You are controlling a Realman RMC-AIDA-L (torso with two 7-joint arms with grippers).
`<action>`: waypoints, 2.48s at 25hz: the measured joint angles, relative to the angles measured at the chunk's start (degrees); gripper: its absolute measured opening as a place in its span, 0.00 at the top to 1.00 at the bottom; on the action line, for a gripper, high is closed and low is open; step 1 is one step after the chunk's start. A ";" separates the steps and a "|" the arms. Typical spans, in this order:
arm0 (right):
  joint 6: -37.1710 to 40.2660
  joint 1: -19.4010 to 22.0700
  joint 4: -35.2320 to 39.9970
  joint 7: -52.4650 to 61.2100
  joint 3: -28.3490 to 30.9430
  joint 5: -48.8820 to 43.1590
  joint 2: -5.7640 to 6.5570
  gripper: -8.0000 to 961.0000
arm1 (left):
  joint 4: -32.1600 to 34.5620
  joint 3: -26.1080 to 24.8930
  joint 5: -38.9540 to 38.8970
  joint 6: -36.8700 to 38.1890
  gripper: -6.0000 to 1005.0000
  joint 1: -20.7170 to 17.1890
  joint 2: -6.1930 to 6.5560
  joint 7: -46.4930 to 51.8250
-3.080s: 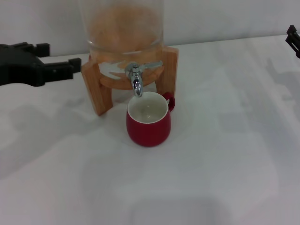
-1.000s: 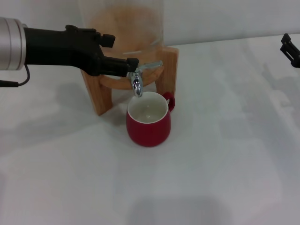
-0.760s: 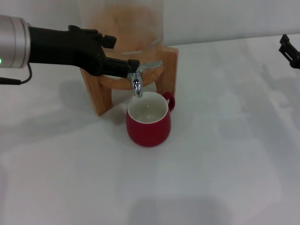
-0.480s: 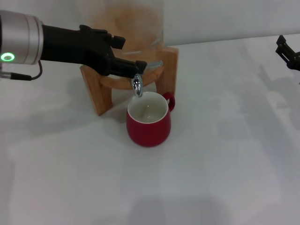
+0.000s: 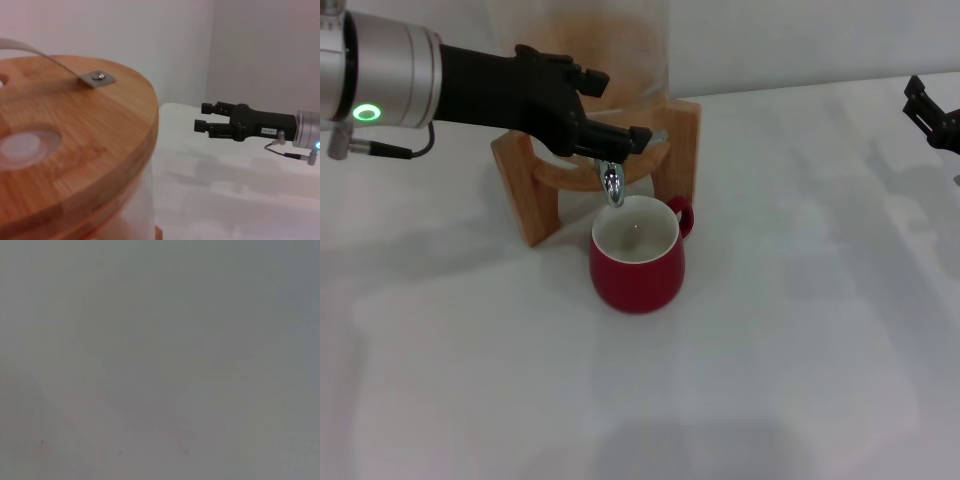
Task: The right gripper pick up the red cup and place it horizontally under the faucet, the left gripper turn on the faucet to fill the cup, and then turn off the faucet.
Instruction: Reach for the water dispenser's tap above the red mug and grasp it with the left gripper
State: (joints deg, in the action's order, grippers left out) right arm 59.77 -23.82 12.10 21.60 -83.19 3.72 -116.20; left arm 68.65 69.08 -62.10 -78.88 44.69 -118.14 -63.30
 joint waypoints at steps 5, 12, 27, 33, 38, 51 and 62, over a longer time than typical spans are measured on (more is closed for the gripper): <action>0.00 0.00 0.34 0.02 -0.22 0.10 0.00 0.12 | -1.69 0.00 -0.26 0.32 0.13 0.99 0.00 -1.31; 0.00 0.00 0.19 -0.06 -0.22 0.27 0.00 0.12 | -2.24 0.01 -0.49 0.60 0.13 1.21 -0.14 -2.23; -0.53 -0.11 -0.07 -1.04 0.39 1.70 0.34 0.12 | -3.58 0.35 -0.76 0.65 0.13 1.77 -0.69 -3.88; -0.27 0.10 -0.06 -0.93 0.40 1.90 0.36 0.11 | -6.80 0.11 -0.69 1.32 0.13 3.40 -0.70 -5.96; -0.23 0.30 -0.06 -0.85 0.40 1.90 0.30 0.11 | -9.13 0.05 -0.22 2.32 0.13 4.73 -0.63 -7.62; -0.18 0.40 -0.06 -0.81 0.40 1.90 0.27 0.11 | -11.77 0.51 1.10 3.21 0.13 7.58 -0.67 -9.01; -0.09 0.31 -0.06 -0.83 0.30 1.90 0.26 0.11 | -12.78 1.81 1.43 4.41 0.13 8.04 -0.85 -9.57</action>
State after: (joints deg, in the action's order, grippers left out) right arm 59.68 -23.51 12.04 20.77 -82.88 5.63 -115.93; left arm 55.87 70.88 -60.67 -74.47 52.73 -118.99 -72.87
